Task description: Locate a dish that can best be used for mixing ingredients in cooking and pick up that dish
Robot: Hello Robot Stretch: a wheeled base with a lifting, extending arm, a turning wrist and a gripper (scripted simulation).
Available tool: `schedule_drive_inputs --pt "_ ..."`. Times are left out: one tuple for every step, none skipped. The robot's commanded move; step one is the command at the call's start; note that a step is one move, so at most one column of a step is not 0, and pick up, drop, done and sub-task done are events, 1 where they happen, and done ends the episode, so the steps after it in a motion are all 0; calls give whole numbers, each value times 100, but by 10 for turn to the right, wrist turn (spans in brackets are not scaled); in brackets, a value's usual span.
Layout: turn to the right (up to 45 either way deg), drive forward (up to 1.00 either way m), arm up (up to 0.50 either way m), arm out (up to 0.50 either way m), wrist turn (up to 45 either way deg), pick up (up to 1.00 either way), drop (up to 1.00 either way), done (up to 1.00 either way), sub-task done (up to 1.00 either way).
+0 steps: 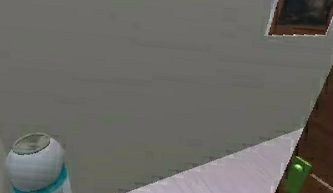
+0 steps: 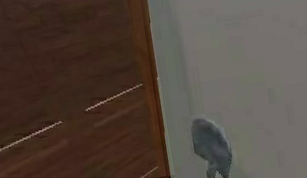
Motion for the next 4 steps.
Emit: schedule_drive_inputs --pt "60 0 0 0 0 0 0 0 0" --pt "0 75 0 0 0 0 0 0 0" --pt "-60 0 0 0 0 0 0 0 0" --pt "0 30 0 0 0 0 0 0 0"
